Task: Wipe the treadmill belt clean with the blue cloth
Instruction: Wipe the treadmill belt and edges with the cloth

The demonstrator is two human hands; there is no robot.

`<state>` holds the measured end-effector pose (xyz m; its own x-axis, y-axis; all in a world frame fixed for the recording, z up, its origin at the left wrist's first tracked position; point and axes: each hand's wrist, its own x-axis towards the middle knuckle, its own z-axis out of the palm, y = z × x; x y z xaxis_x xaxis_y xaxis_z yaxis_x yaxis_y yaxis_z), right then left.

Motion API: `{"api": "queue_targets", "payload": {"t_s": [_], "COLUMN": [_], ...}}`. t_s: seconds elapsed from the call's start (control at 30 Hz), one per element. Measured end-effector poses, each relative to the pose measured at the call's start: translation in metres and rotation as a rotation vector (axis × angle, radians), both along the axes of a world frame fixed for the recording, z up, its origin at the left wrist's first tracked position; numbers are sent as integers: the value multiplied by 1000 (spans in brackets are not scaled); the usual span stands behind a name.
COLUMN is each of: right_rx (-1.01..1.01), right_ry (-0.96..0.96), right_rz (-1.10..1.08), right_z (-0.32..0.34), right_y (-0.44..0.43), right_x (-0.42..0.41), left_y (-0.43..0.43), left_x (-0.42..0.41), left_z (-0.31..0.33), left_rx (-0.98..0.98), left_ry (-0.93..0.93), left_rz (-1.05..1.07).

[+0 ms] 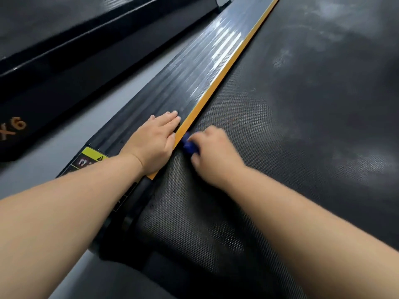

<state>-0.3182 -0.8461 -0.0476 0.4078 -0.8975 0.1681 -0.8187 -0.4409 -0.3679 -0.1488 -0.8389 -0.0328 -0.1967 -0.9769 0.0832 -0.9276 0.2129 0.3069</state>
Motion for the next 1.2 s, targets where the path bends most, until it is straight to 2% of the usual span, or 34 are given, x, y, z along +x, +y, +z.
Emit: {"api": "queue_targets", "payload": {"t_s": [0.07, 0.13, 0.3, 0.37, 0.43, 0.6, 0.67, 0.73, 0.83, 0.87, 0.93, 1.1, 1.2], "right_rx": [3, 18, 58, 68, 66, 56, 62, 42, 119, 137, 135, -3, -15], "right_ry": [-17, 10, 81, 78, 30, -13, 5, 31, 41, 98, 141, 69, 182], "right_rz": [161, 188, -264, -326, -263, 157, 201, 35, -380, -409, -331, -10, -17], "right_z": [1, 5, 8, 6, 8, 10, 12, 13, 15, 15, 16, 10, 17], "right_y": [25, 10, -70, -74, -60, 27, 26, -7, -51, -53, -36, 41, 41], "right_x": [7, 0, -12, -3, 5, 17, 13, 7, 2, 7, 21, 23, 15], "left_y": [0, 4, 32, 46, 55, 57, 57, 58, 59, 59, 59, 76, 94], "left_x": [0, 0, 6, 15, 20, 16, 16, 18, 19, 20, 21, 25, 30], "left_z": [0, 0, -3, -7, -9, -5, -5, -5, -6, -6, -4, 0, -4], "left_rx": [0, -20, -102, -92, -97, -157, -160, -160, -166, -169, -164, -173, -163], "left_ry": [20, 47, -9, -20, 44, 105, 121, 138, 165, 175, 204, 239, 200], "left_rz": [15, 48, 133, 142, 163, 233, 228, 229, 238, 238, 250, 299, 292]}}
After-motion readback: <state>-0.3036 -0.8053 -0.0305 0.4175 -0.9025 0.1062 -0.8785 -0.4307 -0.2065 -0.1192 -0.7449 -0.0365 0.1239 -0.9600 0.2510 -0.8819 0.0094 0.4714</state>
